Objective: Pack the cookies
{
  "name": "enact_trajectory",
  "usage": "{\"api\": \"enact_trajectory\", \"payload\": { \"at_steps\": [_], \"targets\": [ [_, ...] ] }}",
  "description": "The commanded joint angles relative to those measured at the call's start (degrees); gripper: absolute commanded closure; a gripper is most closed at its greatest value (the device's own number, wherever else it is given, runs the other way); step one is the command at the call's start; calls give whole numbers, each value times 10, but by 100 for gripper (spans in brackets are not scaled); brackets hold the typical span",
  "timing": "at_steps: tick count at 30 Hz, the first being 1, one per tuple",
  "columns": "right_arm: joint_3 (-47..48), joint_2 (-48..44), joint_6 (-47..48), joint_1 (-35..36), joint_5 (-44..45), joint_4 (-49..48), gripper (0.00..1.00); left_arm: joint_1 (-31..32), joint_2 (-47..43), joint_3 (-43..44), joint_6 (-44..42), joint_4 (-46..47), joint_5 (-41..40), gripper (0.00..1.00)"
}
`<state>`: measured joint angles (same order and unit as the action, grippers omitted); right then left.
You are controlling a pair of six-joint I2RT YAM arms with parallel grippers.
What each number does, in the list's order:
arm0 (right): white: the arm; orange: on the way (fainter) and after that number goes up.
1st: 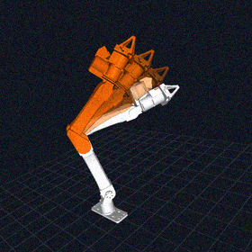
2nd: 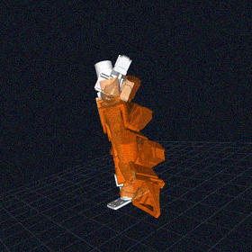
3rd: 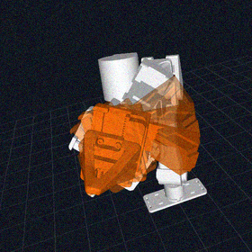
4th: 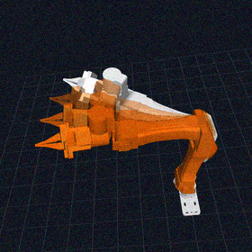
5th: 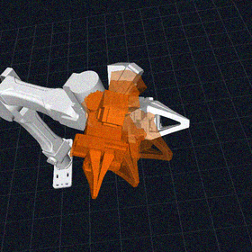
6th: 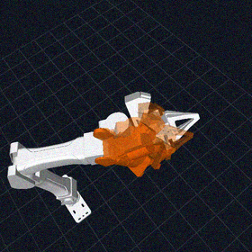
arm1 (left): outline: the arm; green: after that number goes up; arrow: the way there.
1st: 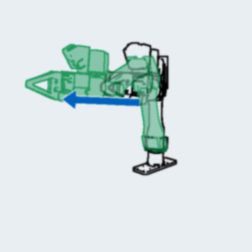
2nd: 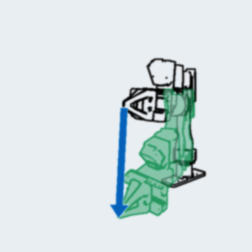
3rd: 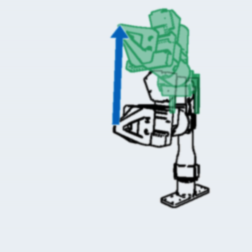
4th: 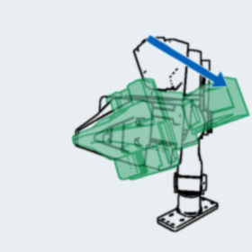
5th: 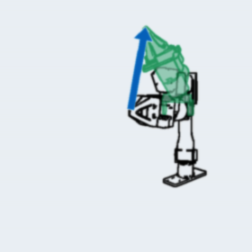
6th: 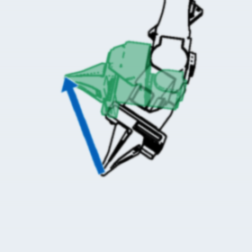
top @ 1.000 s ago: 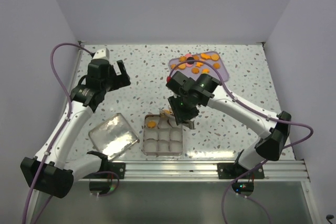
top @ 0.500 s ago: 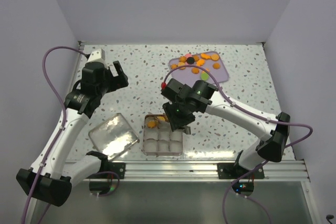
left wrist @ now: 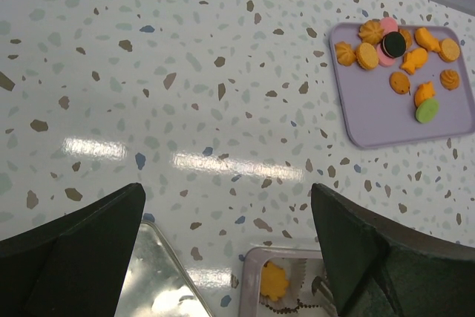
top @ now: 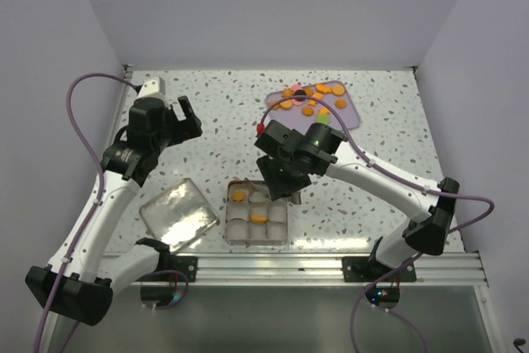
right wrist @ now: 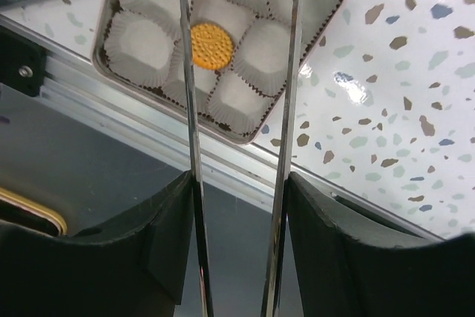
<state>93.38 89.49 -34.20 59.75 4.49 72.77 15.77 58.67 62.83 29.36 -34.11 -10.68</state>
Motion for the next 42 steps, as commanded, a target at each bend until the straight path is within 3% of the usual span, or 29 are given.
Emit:
{"api": "enact_trajectory", "payload": {
  "at_steps": [1,6,12,18,23,42],
  "targets": [
    [71,-18,-10,1,57,21,46,-4,6,5,0,7,2,0],
    [168,13,5,-12,104,61,44,-4,14,12,-5,13,6,0],
    [168,36,43,-152,83,47,45,-4,23,19,-8,19,12,0],
    [212,98,85,-236,104,49,45,-4,29,19,-13,18,16,0],
    [248,162,98,-277,120,57,43,-4,37,21,-16,18,21,0],
    [254,251,135,-392,68,-6,43,-4,57,7,-25,26,21,0]
  ]
}}
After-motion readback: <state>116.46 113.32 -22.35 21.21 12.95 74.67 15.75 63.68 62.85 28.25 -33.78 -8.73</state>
